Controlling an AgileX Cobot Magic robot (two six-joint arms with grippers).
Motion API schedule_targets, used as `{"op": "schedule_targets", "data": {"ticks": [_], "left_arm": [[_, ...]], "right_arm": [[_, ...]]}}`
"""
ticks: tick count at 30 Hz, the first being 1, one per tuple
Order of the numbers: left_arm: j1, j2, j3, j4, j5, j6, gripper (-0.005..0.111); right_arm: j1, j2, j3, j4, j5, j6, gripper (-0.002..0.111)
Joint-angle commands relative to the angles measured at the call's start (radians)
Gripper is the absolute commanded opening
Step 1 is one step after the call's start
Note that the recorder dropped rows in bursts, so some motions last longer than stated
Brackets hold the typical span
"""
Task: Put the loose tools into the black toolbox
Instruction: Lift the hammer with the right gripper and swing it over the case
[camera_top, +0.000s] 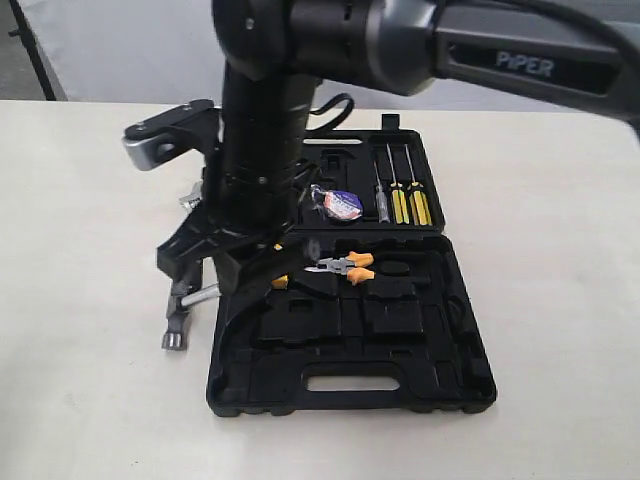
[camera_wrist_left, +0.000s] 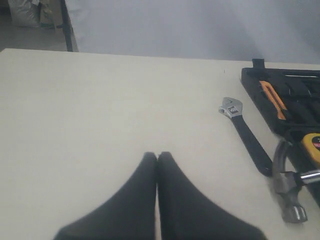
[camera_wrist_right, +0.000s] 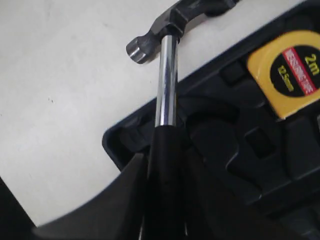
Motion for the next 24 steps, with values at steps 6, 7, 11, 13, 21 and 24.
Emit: {"op": "schedule_targets", "data": {"ticks": [6, 7, 11, 13, 21, 24], "left_arm": [[0.003, -0.008, 0.009, -0.014, -0.017, -0.01, 0.001], [0.003, -0.008, 0.009, -0.014, -0.017, -0.01, 0.001], [0.003, -0.008, 0.009, -0.014, -0.017, -0.01, 0.001], [0.003, -0.008, 0.009, -0.014, -0.017, -0.01, 0.001], [0.003, -0.008, 0.009, -0.014, -0.017, -0.01, 0.001], [0.003, -0.008, 0.009, -0.014, -0.017, -0.01, 0.001]], "right_arm": [[-0.125, -0.021, 0.173, 0.122, -0.001, -0.138, 0.001], [-0.13, -0.018, 0.18, 0.124, -0.001, -0.14, 0.004], [-0.13, 0.014, 0.2, 0.115, -0.001, -0.152, 0.032], [-0.13, 0.028, 0.2, 0.109, -0.001, -0.179, 0.054], [-0.033, -0.007, 0.084, -0.033, -0.122, -0.119, 0.058], [0.072, 0.038, 0.06, -0.185, -0.201, -0.034, 0.057]]}}
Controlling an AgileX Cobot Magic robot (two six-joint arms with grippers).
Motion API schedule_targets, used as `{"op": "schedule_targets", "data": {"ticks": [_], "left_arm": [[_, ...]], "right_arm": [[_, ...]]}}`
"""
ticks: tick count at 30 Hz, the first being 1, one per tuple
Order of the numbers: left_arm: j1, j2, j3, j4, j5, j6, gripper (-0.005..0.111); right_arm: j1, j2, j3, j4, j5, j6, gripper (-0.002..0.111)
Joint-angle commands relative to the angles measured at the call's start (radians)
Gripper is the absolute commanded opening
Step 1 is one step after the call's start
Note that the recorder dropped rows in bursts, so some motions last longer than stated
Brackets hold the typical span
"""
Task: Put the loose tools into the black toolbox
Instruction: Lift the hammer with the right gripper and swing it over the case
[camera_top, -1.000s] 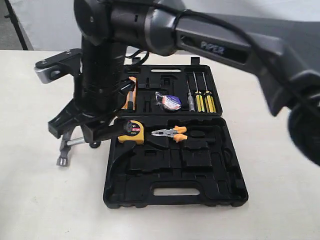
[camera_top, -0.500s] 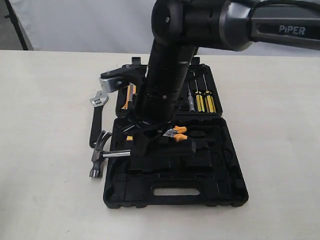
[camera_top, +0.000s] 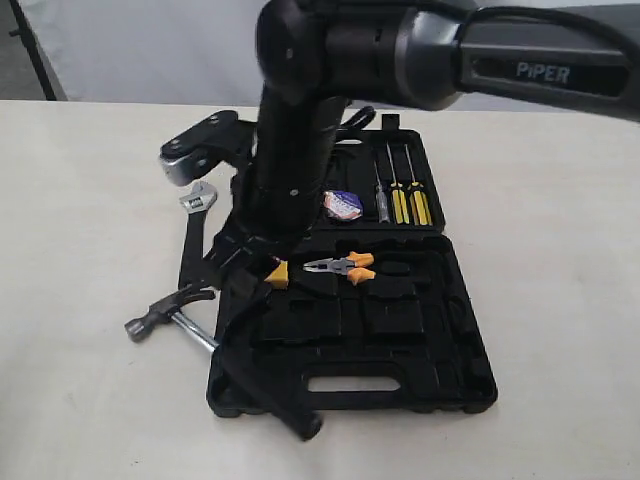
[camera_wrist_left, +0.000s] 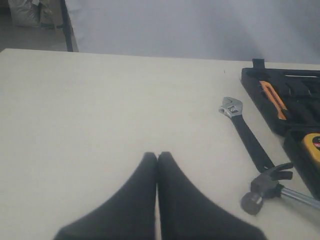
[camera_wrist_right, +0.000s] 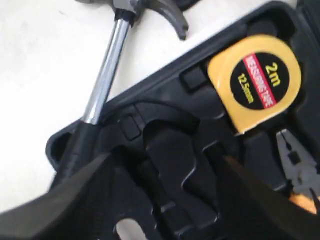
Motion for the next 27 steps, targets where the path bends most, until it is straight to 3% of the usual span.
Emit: {"op": "schedule_targets", "data": {"ticks": [1, 9, 17, 20, 24, 27], "left_arm": [[0.003, -0.008, 0.009, -0.014, -0.017, -0.01, 0.001], [0.003, -0.008, 0.009, -0.014, -0.017, -0.01, 0.001], [0.003, -0.008, 0.009, -0.014, -0.017, -0.01, 0.001], [0.003, -0.008, 0.009, -0.014, -0.017, -0.01, 0.001], [0.003, -0.008, 0.009, -0.014, -0.017, -0.01, 0.001], [0.003, -0.008, 0.009, -0.014, -0.017, -0.01, 0.001]], "right_arm": [[0.115, 0.062, -0.048, -0.129, -0.07, 0.07, 0.057], [0.164, 0.281, -0.295, -0.082, -0.063, 0.286, 0.057], [0.164, 0.384, -0.352, -0.028, 0.029, 0.357, 0.056], [0.164, 0.416, -0.352, -0.023, 0.055, 0.376, 0.042], [0.164, 0.422, -0.363, -0.015, 0.042, 0.374, 0.0], [0.164, 0.413, -0.429, -0.005, 0.051, 0.374, 0.0]]}}
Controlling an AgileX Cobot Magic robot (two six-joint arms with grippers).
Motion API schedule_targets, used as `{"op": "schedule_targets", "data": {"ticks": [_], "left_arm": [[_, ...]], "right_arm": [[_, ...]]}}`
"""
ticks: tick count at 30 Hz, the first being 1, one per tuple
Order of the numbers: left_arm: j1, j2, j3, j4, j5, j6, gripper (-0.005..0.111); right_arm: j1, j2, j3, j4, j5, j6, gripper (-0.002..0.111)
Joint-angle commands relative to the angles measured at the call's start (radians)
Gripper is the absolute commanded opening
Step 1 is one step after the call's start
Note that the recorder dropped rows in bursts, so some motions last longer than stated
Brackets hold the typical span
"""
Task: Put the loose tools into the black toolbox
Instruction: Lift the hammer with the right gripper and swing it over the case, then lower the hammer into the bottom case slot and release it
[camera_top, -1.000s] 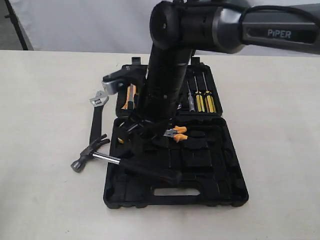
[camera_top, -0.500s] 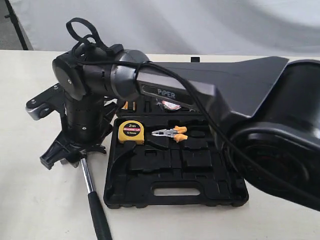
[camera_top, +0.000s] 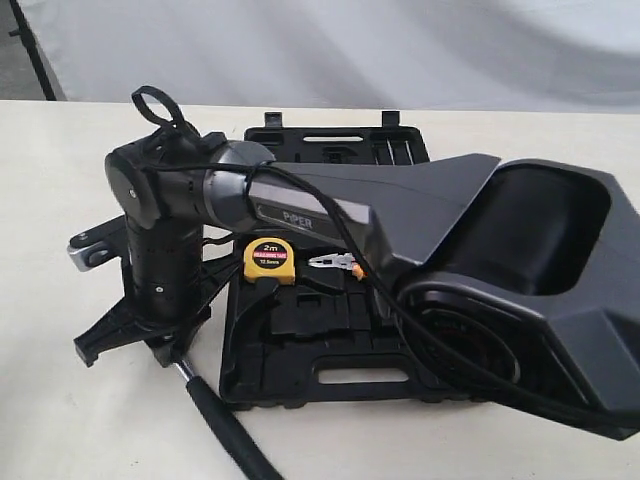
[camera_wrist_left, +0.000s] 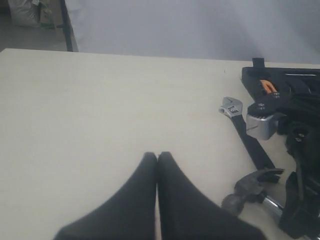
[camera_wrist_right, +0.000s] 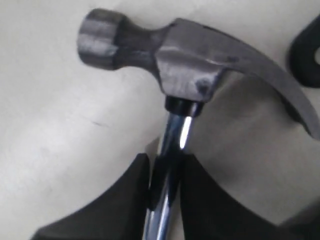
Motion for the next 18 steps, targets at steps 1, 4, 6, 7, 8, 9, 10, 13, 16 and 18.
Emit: {"op": "schedule_targets", "data": {"ticks": [1, 4, 6, 7, 8, 9, 10, 13, 16, 18], "left_arm": [[0.003, -0.008, 0.009, -0.014, -0.017, -0.01, 0.001], [0.003, -0.008, 0.009, -0.014, -0.017, -0.01, 0.001], [0.003, -0.008, 0.009, -0.014, -0.017, -0.01, 0.001], [0.003, -0.008, 0.009, -0.014, -0.017, -0.01, 0.001], [0.003, -0.008, 0.009, -0.014, -0.017, -0.01, 0.001], [0.003, -0.008, 0.009, -0.014, -0.017, -0.01, 0.001], [0.003, -0.008, 0.009, -0.014, -0.017, -0.01, 0.001], [0.003, -0.008, 0.009, -0.014, -0.017, -0.01, 0.001], [0.003, -0.008, 0.009, -0.014, -0.017, -0.01, 0.001], [0.003, -0.008, 0.009, -0.014, -0.017, -0.01, 0.001]], "right_arm": [[0.001, 0.004, -0.094, 0.0, 0.03, -0.014, 0.0], [0.001, -0.01, -0.193, 0.039, 0.092, -0.043, 0.0], [0.001, -0.025, -0.253, 0.06, 0.092, -0.07, 0.0], [0.001, -0.036, -0.283, 0.06, 0.092, -0.078, 0.0], [0.001, -0.041, -0.306, 0.058, 0.092, -0.095, -0.001], [0.001, -0.058, -0.311, 0.059, 0.092, -0.113, -0.001], [-0.002, -0.076, -0.311, 0.057, 0.092, -0.127, -0.001], [-0.018, -0.133, -0.27, 0.048, 0.092, -0.239, -0.001], [-0.035, -0.218, -0.15, -0.023, 0.092, -0.303, -0.001], [-0.056, -0.277, -0.035, -0.068, 0.092, -0.369, -0.001]]}}
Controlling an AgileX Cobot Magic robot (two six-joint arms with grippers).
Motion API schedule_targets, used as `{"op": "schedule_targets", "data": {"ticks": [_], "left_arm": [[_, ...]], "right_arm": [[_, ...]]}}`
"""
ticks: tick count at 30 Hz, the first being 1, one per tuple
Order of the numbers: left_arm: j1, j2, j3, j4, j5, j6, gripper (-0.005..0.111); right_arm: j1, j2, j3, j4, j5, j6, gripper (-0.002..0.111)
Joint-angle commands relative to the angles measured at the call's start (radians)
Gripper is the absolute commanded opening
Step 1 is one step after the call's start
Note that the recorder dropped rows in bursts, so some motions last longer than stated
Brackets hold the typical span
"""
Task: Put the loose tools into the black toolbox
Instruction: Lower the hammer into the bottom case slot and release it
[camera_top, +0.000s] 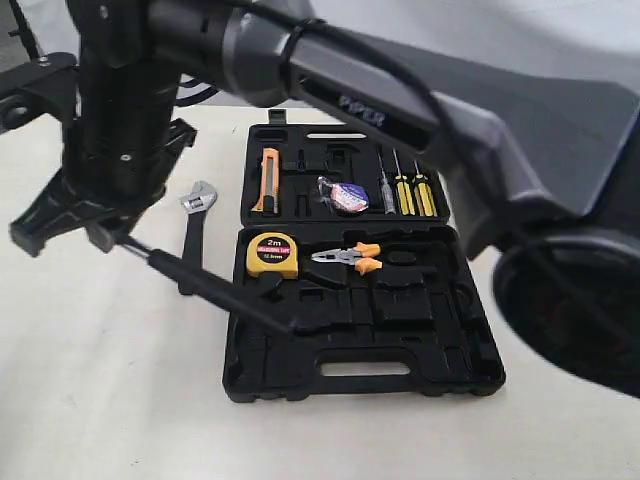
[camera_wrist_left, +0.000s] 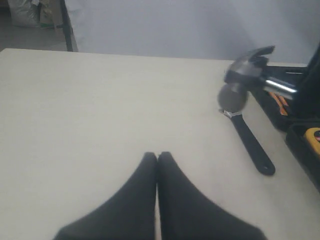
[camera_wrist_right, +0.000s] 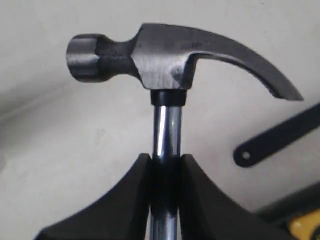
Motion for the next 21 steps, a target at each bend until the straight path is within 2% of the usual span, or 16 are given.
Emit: {"op": "schedule_targets", "data": {"ticks": [1, 2, 4, 6, 9, 13, 18, 21], "left_arm": [[0.003, -0.008, 0.009, -0.014, -0.017, -0.01, 0.001], [0.003, -0.008, 0.009, -0.014, -0.017, -0.01, 0.001], [0.003, -0.008, 0.009, -0.014, -0.017, -0.01, 0.001], [0.003, -0.008, 0.009, -0.014, -0.017, -0.01, 0.001], [0.003, -0.008, 0.009, -0.014, -0.017, -0.01, 0.001], [0.003, -0.008, 0.009, -0.014, -0.017, -0.01, 0.001], [0.003, -0.008, 0.009, -0.014, -0.017, -0.01, 0.001], [0.003, -0.008, 0.009, -0.014, -0.017, -0.01, 0.001]], "right_arm": [[-0.053, -0.143, 0.239, -0.095, 0.009, -0.176, -0.001], [-0.085, -0.198, 0.367, -0.087, 0.009, -0.307, -0.001], [-0.121, -0.249, 0.481, -0.081, 0.009, -0.485, -0.001], [-0.153, -0.283, 0.574, -0.081, -0.003, -0.571, -0.001], [-0.197, -0.298, 0.743, -0.078, -0.139, -0.634, -0.001], [-0.2, -0.296, 0.811, -0.019, -0.235, -0.754, -0.001], [-0.2, -0.287, 0.819, -0.011, -0.254, -0.785, 0.0], [-0.2, -0.269, 0.819, -0.005, -0.261, -0.778, 0.012]]}}
